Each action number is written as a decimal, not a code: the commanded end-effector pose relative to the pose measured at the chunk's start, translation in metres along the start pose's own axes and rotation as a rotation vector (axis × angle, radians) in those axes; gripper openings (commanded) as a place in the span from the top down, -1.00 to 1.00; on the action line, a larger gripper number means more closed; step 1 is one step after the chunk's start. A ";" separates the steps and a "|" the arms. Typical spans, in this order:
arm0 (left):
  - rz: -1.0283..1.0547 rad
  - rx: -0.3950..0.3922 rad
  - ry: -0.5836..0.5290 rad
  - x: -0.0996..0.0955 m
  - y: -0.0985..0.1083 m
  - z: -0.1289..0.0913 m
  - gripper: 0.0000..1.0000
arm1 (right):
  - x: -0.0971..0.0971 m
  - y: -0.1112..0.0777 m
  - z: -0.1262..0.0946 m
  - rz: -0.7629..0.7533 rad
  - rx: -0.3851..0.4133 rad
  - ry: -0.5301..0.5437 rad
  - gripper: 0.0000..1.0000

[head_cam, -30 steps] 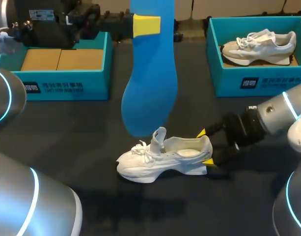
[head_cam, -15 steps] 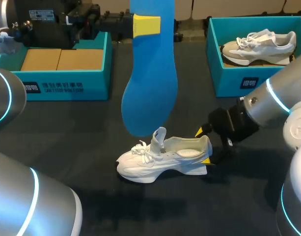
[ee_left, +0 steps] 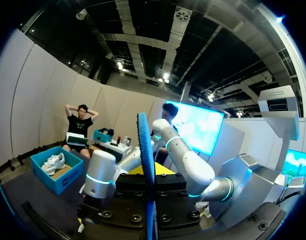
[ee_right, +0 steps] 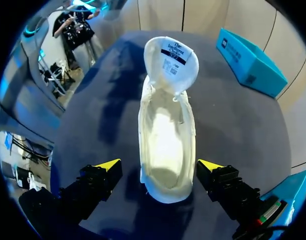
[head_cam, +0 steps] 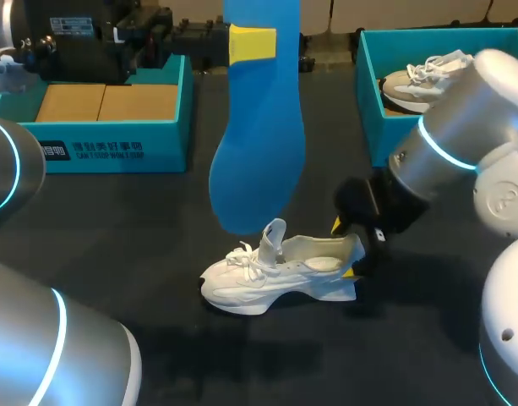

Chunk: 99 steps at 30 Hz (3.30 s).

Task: Take the shoe out of the shoebox, open the shoe tongue, remove and reinsert the insole, then place the shoe into the shoebox

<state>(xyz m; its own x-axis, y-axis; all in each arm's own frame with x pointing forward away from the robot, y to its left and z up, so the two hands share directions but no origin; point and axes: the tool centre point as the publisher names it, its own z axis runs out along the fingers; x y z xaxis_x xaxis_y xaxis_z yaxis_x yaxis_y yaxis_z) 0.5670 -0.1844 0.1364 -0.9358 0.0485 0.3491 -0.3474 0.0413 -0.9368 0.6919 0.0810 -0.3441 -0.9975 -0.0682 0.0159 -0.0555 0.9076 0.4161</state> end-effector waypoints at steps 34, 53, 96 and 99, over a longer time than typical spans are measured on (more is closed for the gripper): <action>0.001 0.002 0.000 -0.001 0.001 0.002 1.00 | -0.014 0.032 -0.007 -0.064 0.365 -0.057 -1.00; 0.001 0.002 0.000 -0.001 0.001 0.002 1.00 | -0.043 0.047 0.051 -0.087 0.360 -0.067 -1.00; 0.001 0.002 0.000 -0.001 0.001 0.002 1.00 | -0.030 0.039 0.034 -0.016 0.370 -0.103 1.00; 0.001 0.002 0.000 -0.001 0.001 0.002 1.00 | -0.023 0.040 0.024 0.032 0.381 -0.105 1.00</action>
<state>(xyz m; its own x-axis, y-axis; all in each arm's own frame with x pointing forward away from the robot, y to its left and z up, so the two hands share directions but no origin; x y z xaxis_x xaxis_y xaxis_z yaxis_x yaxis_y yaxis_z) 0.5669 -0.1843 0.1363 -0.9359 0.0484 0.3491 -0.3473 0.0409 -0.9369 0.7180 0.1348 -0.3661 -0.9973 -0.0298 -0.0666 -0.0335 0.9979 0.0553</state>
